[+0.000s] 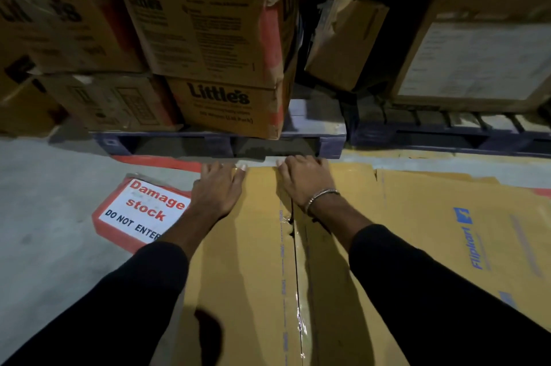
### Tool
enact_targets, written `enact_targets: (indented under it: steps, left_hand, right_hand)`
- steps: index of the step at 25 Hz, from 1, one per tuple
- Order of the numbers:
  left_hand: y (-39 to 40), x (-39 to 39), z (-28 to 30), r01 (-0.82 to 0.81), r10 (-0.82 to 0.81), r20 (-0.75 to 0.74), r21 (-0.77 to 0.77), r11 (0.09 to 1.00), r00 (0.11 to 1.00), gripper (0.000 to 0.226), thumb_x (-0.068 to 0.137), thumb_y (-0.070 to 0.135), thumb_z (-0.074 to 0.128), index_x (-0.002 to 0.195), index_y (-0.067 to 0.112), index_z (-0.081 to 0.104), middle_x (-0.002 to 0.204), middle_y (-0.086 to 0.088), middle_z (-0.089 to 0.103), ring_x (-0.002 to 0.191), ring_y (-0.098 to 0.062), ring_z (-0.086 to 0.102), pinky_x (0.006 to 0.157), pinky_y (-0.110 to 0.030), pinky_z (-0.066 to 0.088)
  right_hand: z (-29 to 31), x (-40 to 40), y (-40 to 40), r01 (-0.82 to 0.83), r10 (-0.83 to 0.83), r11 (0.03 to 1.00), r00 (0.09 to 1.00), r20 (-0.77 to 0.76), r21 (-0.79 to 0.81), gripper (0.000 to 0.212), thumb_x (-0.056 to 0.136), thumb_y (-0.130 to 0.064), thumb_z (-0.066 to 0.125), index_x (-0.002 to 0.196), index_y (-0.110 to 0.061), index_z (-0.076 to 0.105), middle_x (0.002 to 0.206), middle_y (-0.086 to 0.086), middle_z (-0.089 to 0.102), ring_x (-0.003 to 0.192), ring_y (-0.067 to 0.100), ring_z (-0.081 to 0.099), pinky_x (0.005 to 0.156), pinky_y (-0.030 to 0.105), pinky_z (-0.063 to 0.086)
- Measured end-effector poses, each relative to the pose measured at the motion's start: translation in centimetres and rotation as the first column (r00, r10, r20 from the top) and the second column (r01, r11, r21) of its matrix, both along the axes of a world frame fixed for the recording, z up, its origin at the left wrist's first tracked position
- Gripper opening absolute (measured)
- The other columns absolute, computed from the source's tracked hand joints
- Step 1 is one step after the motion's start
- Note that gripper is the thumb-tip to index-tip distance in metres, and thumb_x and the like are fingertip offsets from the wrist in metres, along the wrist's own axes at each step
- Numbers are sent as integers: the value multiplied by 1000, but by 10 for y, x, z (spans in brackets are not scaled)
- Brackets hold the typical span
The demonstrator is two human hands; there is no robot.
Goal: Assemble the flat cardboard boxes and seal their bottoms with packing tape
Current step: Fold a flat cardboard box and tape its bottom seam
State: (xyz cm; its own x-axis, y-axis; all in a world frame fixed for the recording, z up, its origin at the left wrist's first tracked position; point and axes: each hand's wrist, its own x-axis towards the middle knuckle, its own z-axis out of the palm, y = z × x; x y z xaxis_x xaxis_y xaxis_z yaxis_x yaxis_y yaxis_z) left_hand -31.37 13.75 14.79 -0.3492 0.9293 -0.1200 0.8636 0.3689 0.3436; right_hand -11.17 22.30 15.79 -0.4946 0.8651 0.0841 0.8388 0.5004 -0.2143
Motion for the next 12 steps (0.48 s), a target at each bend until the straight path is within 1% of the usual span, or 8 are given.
enact_targets:
  steps: [2,4,5,7,8,10,11,12]
  left_hand:
    - [1,-8,-4,-59,59,40,-11,998,997,67,107,62,19,136,13,54,138,-14,55,129,-34,45,102,-56,43]
    - [4,-9,-10,-132,131,62,13,991,989,81,102,69,8,129,11,57,130,-15,60,118,-32,53,97,-51,46]
    - [4,-7,-11,-185,180,98,36,982,979,80,103,66,8,125,9,59,125,-17,63,111,-32,58,93,-48,48]
    - [6,-5,-11,-307,290,193,62,950,937,66,110,53,19,117,3,62,114,-20,66,98,-32,62,85,-44,48]
    - [7,-4,-8,-344,324,230,53,937,918,62,111,49,23,117,2,61,113,-22,67,95,-32,61,82,-42,46]
    - [8,-2,1,-437,424,333,-37,899,842,60,111,51,26,128,1,57,120,-23,65,96,-32,59,83,-41,43]
    - [9,-4,2,-476,476,388,-104,873,789,63,110,53,28,133,1,55,123,-22,63,96,-32,57,84,-41,42]
    - [9,-5,6,-500,521,438,-173,849,732,66,109,56,29,136,0,54,124,-21,62,96,-31,56,85,-40,43]
  right_hand:
    - [-3,20,12,83,-84,995,996,2,49,48,107,-45,27,96,-22,68,101,4,74,94,26,64,87,41,40]
    - [-8,42,22,176,-182,979,982,47,99,55,108,-46,27,91,-19,71,92,7,74,84,27,63,82,40,40]
    - [-9,51,26,217,-226,971,971,84,102,59,108,-48,25,91,-17,73,90,10,74,80,27,60,81,40,39]
    - [-9,68,37,307,-314,949,941,123,72,63,107,-50,26,93,-12,74,90,15,73,80,29,60,79,40,40]
    - [-9,77,45,379,-380,925,919,104,31,62,106,-51,30,96,-8,73,93,17,71,83,32,61,78,40,42]
    - [-13,95,56,544,-550,826,835,-3,-147,58,102,-53,41,103,-4,71,100,19,69,88,36,62,75,39,45]
    - [-16,100,60,593,-623,767,780,-61,-245,56,100,-53,45,105,-3,71,103,19,69,90,37,62,75,38,46]
    - [-19,104,62,608,-665,727,740,-104,-320,56,98,-53,49,104,-3,71,103,19,69,89,37,62,76,38,48]
